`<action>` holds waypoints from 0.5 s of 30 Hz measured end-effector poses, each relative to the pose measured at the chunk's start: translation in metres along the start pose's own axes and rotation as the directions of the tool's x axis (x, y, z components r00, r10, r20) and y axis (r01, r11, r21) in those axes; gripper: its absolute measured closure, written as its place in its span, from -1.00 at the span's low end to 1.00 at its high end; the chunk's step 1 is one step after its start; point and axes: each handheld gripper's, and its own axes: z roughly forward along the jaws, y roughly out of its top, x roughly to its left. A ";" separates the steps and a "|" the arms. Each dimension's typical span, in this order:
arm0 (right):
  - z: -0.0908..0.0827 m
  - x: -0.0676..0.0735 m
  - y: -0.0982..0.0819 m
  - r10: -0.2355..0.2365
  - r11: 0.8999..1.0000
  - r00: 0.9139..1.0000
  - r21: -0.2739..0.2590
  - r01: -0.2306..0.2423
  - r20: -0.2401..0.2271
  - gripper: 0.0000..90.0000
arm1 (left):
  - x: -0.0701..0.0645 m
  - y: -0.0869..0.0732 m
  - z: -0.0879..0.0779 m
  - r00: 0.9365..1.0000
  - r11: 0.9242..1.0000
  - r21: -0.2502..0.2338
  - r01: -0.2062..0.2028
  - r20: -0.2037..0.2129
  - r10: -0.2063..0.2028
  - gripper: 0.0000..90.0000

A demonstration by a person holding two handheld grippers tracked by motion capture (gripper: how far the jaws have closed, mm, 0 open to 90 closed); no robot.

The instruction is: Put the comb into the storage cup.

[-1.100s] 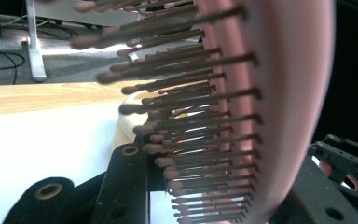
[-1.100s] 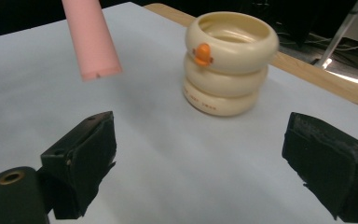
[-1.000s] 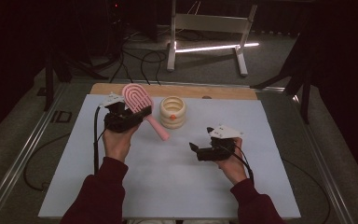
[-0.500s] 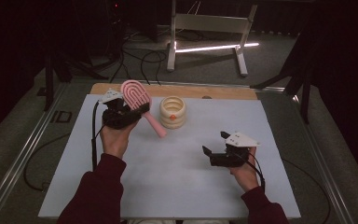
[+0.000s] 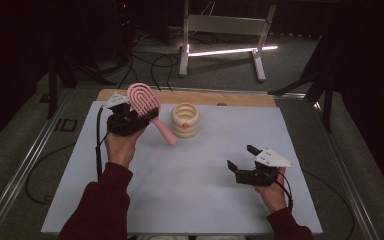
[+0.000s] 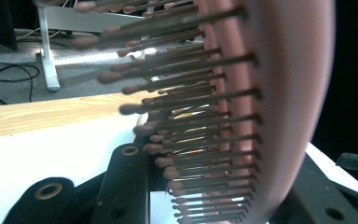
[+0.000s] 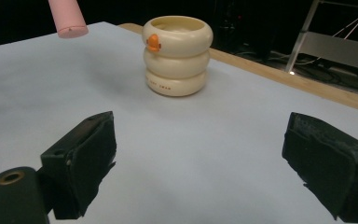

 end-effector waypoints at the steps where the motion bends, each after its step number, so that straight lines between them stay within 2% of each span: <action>1: 0.000 0.000 0.000 0.000 1.000 1.000 0.000 0.000 0.000 -0.79 | 0.000 0.001 0.000 1.000 1.000 -0.001 -0.001 0.000 0.001 0.43; 10: -0.012 -0.002 -0.010 0.006 0.999 1.000 -0.036 -0.005 0.019 -0.79 | 0.001 0.005 0.000 1.000 1.000 -0.004 -0.001 -0.002 0.001 0.43; 15: -0.016 -0.003 -0.020 0.031 0.998 0.999 -0.048 -0.029 0.033 -0.79 | 0.002 0.005 0.002 1.000 1.000 -0.004 0.002 -0.009 -0.002 0.43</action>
